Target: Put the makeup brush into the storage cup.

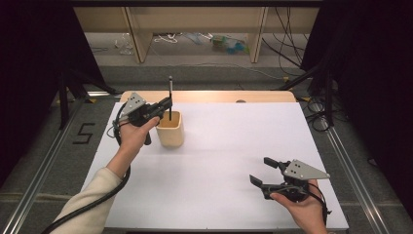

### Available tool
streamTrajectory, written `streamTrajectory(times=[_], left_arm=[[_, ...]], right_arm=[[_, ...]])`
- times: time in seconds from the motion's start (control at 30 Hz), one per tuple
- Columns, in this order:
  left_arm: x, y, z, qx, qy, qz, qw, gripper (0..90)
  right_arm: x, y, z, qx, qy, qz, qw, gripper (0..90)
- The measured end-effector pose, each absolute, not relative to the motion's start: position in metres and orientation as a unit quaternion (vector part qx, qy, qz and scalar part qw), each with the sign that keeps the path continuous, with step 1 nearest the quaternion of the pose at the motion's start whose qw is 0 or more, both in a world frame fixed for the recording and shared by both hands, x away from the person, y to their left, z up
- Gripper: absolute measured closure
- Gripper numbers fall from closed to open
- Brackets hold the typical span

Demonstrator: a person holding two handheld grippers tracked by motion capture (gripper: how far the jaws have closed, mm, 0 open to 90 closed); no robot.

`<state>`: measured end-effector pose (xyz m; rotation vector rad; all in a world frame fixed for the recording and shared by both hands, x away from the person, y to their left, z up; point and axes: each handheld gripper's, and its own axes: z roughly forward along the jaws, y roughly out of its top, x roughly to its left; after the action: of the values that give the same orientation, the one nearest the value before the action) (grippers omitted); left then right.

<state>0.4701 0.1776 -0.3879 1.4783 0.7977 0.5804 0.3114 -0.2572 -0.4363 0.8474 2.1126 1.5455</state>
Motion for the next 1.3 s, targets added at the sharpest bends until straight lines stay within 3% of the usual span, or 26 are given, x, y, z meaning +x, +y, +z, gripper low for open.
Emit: streamTrajectory(times=[0.73, 0.87, 1.3], left_arm=[[0.4729, 0.1805, -0.3918, 0.644, 0.352, 0.255, 0.629, 83.6], [0.4736, 0.1811, -0.3931, 0.646, 0.352, 0.257, 0.627, 83.6], [0.4749, 0.1814, -0.3978, 0.646, 0.355, 0.258, 0.625, 83.6]], right_arm=[[0.3116, -0.2566, -0.4361, 0.298, 0.751, 0.555, 0.197, 22.0], [0.3107, -0.2553, -0.4367, 0.306, 0.748, 0.56, 0.18, 22.0], [0.3115, -0.2566, -0.4361, 0.299, 0.751, 0.555, 0.196, 22.0]])
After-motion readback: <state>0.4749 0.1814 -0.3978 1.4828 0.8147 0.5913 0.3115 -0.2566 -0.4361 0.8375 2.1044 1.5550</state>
